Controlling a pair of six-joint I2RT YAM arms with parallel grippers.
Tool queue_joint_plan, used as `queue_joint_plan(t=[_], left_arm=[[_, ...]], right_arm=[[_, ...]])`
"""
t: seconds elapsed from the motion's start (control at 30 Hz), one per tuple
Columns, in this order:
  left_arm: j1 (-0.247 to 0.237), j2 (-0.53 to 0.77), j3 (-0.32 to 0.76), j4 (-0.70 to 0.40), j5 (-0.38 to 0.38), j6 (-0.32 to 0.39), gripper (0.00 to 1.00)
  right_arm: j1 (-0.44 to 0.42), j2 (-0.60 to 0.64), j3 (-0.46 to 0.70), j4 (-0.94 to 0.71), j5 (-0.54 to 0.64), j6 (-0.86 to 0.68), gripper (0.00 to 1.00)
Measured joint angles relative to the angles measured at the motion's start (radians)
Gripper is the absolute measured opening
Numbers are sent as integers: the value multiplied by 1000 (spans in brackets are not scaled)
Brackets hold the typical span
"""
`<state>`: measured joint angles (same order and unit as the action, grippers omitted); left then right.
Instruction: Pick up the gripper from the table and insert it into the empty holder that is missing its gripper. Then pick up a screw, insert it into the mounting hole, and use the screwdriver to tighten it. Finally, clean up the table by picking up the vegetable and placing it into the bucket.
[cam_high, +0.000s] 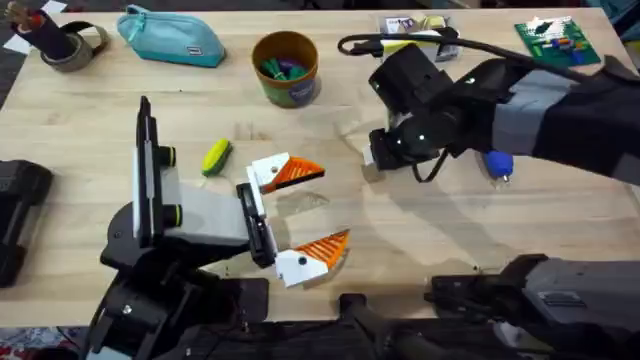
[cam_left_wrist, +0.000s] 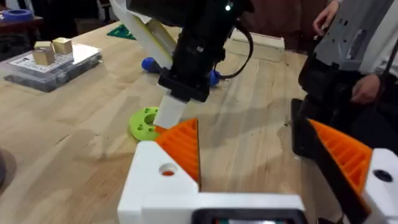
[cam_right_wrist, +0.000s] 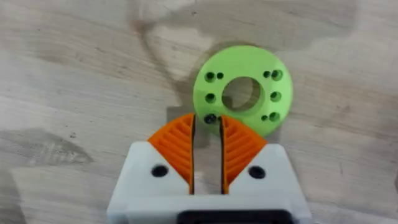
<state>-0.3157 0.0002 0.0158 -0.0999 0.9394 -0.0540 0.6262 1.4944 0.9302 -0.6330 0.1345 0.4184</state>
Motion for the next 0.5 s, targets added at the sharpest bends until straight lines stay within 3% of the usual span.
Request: queue_joint_plan(t=[0.27,0.5], left_arm=[[0,0,0,0,0,0,990],[0,0,0,0,0,0,990]], right_arm=[[0,38,8,5,4,-5,225],[0,46,17,10,11,-8,140]])
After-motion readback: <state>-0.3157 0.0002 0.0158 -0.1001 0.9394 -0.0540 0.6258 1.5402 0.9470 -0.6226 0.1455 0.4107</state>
